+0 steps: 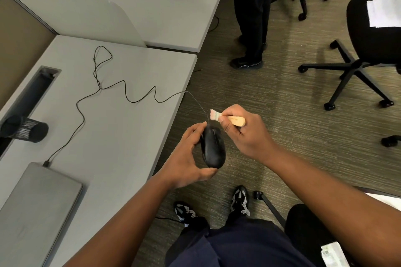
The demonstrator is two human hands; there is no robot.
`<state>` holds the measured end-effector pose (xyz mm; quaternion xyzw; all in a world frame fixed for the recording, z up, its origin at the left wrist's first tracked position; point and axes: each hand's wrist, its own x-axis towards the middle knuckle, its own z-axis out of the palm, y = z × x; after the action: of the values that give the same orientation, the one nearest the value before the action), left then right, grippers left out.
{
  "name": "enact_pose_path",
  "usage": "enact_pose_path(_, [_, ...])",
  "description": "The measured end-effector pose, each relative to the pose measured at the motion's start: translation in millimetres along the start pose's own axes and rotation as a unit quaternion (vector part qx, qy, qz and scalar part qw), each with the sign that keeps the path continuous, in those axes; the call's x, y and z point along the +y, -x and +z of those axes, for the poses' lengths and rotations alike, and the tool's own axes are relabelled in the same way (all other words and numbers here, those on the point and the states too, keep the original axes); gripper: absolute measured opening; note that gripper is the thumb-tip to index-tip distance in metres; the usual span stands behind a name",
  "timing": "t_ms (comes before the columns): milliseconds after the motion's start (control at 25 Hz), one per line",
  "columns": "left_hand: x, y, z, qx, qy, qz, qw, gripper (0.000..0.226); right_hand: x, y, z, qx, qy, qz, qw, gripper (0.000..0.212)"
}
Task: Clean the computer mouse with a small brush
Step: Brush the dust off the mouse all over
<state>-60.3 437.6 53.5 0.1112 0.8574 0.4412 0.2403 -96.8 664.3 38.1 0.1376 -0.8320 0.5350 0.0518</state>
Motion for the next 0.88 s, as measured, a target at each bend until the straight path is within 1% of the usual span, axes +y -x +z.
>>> enact_pose_path(80, [-1, -1, -1, 0.001, -0.002, 0.002, 1.0, 0.13, -2, -4, -4, 0.019, -0.101, 0.088, 0.991, 0.005])
enact_pose_path(160, [-2, -2, -1, 0.001, -0.002, 0.005, 1.0, 0.129, -4, -11, -10, 0.015, -0.241, 0.193, 0.951, 0.001])
enact_pose_path(200, [-3, -2, -1, 0.0, -0.002, 0.008, 1.0, 0.128, -4, -14, -15, -0.001, -0.291, 0.23, 0.929, 0.002])
enact_pose_path(240, [-4, -2, -1, -0.001, 0.0, 0.012, 1.0, 0.127, -3, -17, -20, -0.024, -0.312, 0.25, 0.916, 0.005])
enact_pose_path(280, [-5, -3, 0, -0.002, 0.003, 0.017, 1.0, 0.126, -1, -19, -26, -0.052, -0.313, 0.259, 0.912, 0.009])
enact_pose_path(360, [-8, -2, 0, 0.001, 0.004, 0.023, 1.0, 0.124, 2, -22, -36, -0.099, -0.271, 0.258, 0.922, 0.01])
enact_pose_path(440, [-12, -2, -2, 0.008, 0.001, 0.025, 1.0, 0.124, 6, -24, -45, -0.14, -0.189, 0.245, 0.941, 0.005])
enact_pose_path(520, [-14, -2, -4, 0.013, -0.002, 0.027, 1.0, 0.124, 7, -26, -50, -0.156, -0.117, 0.232, 0.953, 0.007])
enact_pose_path(560, [-14, -3, -5, 0.012, -0.006, 0.03, 0.999, 0.123, 6, -26, -51, -0.142, -0.119, 0.227, 0.956, 0.006])
enact_pose_path(640, [-14, -4, -6, 0.011, -0.014, 0.034, 0.999, 0.124, 1, -27, -49, -0.112, -0.197, 0.222, 0.949, 0.006])
enact_pose_path(680, [-13, -4, -6, 0.01, -0.016, 0.033, 0.999, 0.124, -1, -27, -47, -0.112, -0.233, 0.224, 0.94, 0.007])
enact_pose_path(720, [-13, -5, -6, 0.011, -0.017, 0.033, 0.999, 0.124, -3, -26, -46, -0.123, -0.242, 0.224, 0.936, 0.008])
enact_pose_path(800, [-12, -3, -5, 0.014, -0.017, 0.032, 0.999, 0.123, -2, -25, -47, -0.146, -0.2, 0.223, 0.943, 0.007])
enact_pose_path(880, [-13, -1, -5, 0.017, -0.013, 0.03, 0.999, 0.123, -1, -25, -51, -0.142, -0.166, 0.221, 0.951, 0.005])
